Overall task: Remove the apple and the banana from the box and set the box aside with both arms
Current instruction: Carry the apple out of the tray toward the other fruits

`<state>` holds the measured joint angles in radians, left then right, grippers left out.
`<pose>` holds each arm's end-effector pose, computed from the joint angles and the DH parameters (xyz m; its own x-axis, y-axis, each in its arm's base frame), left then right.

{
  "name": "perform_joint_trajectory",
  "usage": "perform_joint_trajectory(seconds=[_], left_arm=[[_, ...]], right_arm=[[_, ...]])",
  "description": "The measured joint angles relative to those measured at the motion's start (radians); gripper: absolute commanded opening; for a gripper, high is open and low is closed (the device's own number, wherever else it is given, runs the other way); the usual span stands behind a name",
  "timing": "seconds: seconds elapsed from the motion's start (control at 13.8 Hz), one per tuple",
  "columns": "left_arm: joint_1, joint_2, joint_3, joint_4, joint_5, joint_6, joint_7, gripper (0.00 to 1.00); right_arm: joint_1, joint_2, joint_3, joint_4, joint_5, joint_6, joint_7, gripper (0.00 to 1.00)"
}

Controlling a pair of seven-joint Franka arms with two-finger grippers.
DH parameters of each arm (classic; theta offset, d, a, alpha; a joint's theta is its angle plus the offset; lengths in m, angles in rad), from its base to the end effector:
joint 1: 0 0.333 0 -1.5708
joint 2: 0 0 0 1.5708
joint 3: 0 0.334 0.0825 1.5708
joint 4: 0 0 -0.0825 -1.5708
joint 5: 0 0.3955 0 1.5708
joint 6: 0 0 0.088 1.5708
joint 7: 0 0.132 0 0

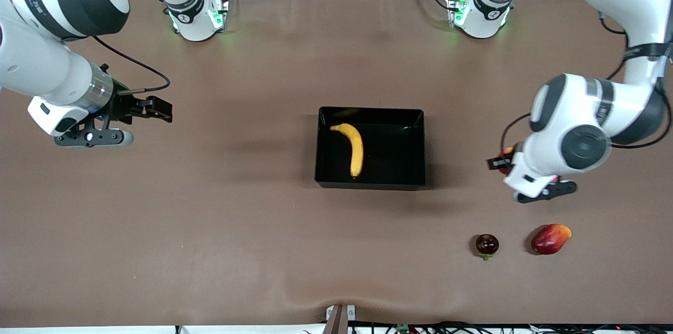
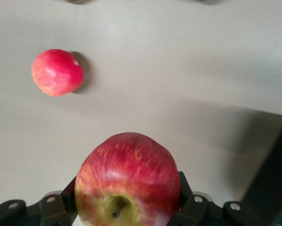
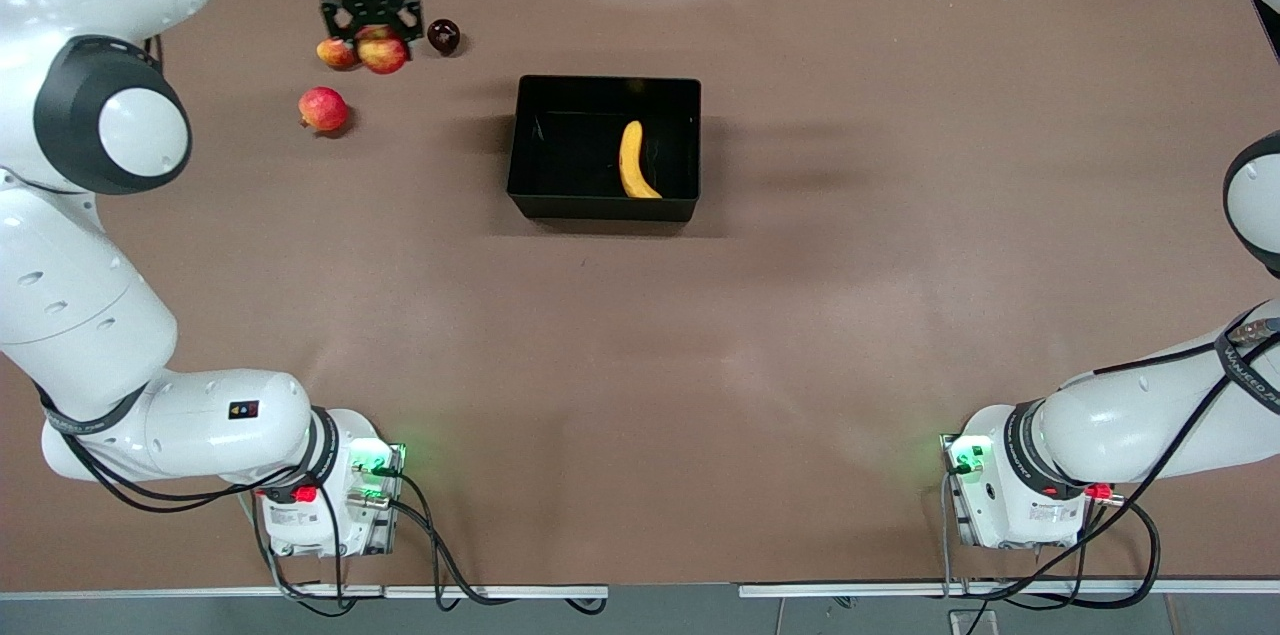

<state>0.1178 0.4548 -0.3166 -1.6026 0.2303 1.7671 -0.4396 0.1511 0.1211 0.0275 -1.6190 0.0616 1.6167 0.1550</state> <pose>0.6521 -0.0829 0.3451 0.9592 0.1907 -0.2089 0.1553 -0.9724 -0.1742 0.5863 0.1131 0.5277 0.9911 0.0197 -0.1315 0.0140 -0.9989 -0.0442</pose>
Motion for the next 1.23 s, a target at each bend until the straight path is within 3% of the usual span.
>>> perform_joint_trajectory(seconds=[0.29, 0.58, 0.87, 1.23], left_arm=[[0.132, 0.018, 0.001, -0.111, 0.007, 0.178, 0.147, 0.0], [0.194, 0.063, 0.001, -0.214, 0.116, 0.374, 0.164, 0.0], [0.215, 0.103, -0.002, -0.218, 0.141, 0.473, 0.165, 0.0], [0.176, 0.171, -0.009, -0.152, 0.141, 0.522, 0.16, 0.0]], right_arm=[[0.0, 0.0, 0.0, 0.0, 0.0, 0.0, 0.0, 1.0], [0.0, 0.0, 0.0, 0.0, 0.0, 0.0, 0.0, 1.0], [0.001, 0.0, 0.0, 0.0, 0.0, 0.001, 0.0, 1.0], [0.001, 0.0, 0.0, 0.0, 0.0, 0.002, 0.0, 1.0]])
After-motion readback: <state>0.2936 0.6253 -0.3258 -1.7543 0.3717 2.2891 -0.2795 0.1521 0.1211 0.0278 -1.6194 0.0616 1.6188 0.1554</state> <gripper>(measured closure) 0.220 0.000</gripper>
